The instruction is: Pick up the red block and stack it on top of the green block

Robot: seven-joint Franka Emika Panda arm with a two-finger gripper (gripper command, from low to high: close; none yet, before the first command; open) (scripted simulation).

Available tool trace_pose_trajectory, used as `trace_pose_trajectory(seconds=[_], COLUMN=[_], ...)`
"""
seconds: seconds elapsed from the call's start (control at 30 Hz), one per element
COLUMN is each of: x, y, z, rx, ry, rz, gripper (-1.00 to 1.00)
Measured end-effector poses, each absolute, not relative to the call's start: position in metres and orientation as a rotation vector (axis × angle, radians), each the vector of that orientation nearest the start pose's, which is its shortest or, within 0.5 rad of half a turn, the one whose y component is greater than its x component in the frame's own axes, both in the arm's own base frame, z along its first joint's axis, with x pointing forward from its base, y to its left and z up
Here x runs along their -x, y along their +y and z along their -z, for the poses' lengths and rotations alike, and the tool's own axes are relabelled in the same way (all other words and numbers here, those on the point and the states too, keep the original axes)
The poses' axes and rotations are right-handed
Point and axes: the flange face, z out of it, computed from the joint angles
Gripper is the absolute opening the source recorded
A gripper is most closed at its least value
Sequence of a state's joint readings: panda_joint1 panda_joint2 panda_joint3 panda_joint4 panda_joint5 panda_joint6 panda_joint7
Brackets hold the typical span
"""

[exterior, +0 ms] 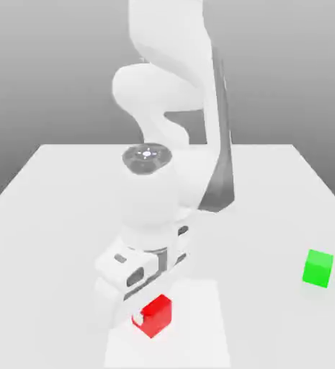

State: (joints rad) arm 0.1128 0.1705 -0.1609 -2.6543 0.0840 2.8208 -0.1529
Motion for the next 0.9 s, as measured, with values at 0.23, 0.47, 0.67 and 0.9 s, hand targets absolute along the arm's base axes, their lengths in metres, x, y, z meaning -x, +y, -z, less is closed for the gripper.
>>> trace_pose_trajectory(seconds=[0.23, 0.47, 0.67, 0.9], x=[-0.408, -0.339, -0.255, -0.276], y=[0.097, 0.247, 0.335, 0.317], z=[-0.22, -0.236, -0.23, -0.188], rx=[3.102, 3.007, 2.9, 2.941], ry=[-0.403, -0.861, -1.208, -1.107], rz=[-0.007, -0.01, -0.001, -0.001], gripper=[-1.0, -1.0, -1.0, 1.0])
